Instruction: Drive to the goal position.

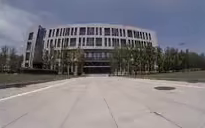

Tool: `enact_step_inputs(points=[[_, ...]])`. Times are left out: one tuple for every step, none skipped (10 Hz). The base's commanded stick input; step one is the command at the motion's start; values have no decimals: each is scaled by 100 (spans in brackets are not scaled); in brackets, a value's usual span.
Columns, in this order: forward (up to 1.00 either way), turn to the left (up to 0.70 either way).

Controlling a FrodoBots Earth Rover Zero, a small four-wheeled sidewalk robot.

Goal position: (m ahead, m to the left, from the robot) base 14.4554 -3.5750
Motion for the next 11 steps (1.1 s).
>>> enact_step_inputs(points=[[0, 0], [0, 0], [0, 0], [0, 0], [5, 1], [17, 1], [32, 1], [48, 1], [50, 1], [50, 1], [50, 1]])
